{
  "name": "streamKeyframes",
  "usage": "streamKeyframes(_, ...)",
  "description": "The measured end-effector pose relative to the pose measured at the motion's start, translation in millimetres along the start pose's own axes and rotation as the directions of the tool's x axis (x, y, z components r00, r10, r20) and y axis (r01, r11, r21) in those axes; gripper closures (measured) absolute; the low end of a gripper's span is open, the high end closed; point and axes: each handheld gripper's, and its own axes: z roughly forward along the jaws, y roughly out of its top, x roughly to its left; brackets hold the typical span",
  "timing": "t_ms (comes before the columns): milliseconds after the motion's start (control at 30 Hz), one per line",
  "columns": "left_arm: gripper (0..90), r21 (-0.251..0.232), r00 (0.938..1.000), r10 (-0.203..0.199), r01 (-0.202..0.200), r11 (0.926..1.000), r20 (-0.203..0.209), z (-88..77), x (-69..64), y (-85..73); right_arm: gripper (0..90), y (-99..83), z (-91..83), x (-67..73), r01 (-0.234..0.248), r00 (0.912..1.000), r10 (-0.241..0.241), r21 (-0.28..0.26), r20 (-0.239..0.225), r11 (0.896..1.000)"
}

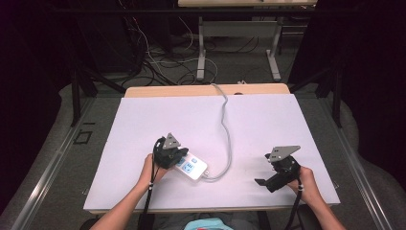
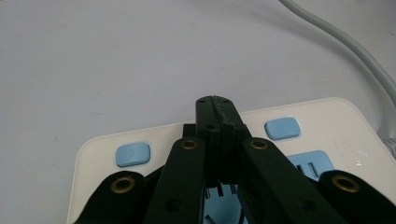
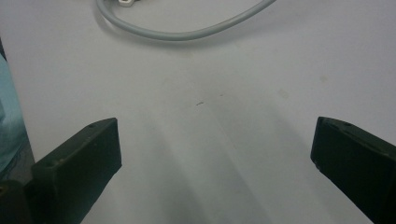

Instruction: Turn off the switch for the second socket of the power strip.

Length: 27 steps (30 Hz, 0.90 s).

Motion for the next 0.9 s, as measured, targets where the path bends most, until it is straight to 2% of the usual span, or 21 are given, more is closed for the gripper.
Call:
streamKeyframes(100, 90.0, -0.003, 1.0000, -0.004, 0.004, 1.0000, -0.009, -0.3, 0.3, -0.5, 1.3, 0.6, -0.3, 0.1, -0.001, 1.0000, 0.001, 0.014, -0.002, 1.000)
streamKeyframes(133, 90.0, 0.000, 0.9999, -0.003, 0.003, 1.0000, -0.012, -0.6, 0.4, -0.5, 1.3, 0.8, 0.7, 0.1, 0.006, 1.0000, -0.006, 0.003, 0.008, 1.000)
streamKeyframes(267, 89.9, 0.000, 0.9997, -0.013, 0.013, 0.9999, -0.019, -1.1, 1.5, -0.7, 1.3, 0.8, 0.2, 1.2, 0.002, 1.0000, -0.002, 0.000, -0.005, 1.000)
streamKeyframes(333, 89.7, -0.018, 0.9996, -0.021, 0.020, 0.9996, -0.021, -1.5, 2.0, -0.3, 1.3, 1.1, -0.5, 0.7, 0.004, 1.0000, -0.004, 0.006, -0.006, 1.000)
streamKeyframes(567, 61.7, -0.036, 0.9984, -0.041, 0.039, 0.9986, -0.040, -9.8, 3.2, 4.8, 1.3, 1.8, -1.0, 0.9, 0.018, 0.9998, -0.018, 0.012, -0.005, 1.000)
streamKeyframes(633, 50.1, -0.029, 0.9980, -0.049, 0.048, 0.9984, -0.039, -10.5, 3.1, 5.4, 1.3, 2.2, -0.3, 2.0, 0.007, 1.0000, -0.007, 0.006, -0.004, 1.000)
streamKeyframes(733, 34.3, -0.019, 0.9982, -0.047, 0.047, 0.9987, -0.036, -12.2, 2.4, 6.0, 1.3, 2.6, 0.9, 1.2, 0.020, 0.9998, -0.020, 0.002, 0.002, 1.000)
streamKeyframes(767, 30.6, -0.023, 0.9982, -0.047, 0.047, 0.9986, -0.037, -12.7, 1.9, 6.4, 1.3, 2.5, 0.7, 2.2, 0.009, 1.0000, -0.009, 0.006, 0.002, 1.000)
streamKeyframes(900, 17.3, -0.018, 0.9984, -0.038, 0.037, 0.9992, -0.043, -15.0, 0.6, 7.9, 1.3, 2.9, 0.5, 1.4, 0.019, 0.9998, -0.019, 0.002, 0.004, 1.000)
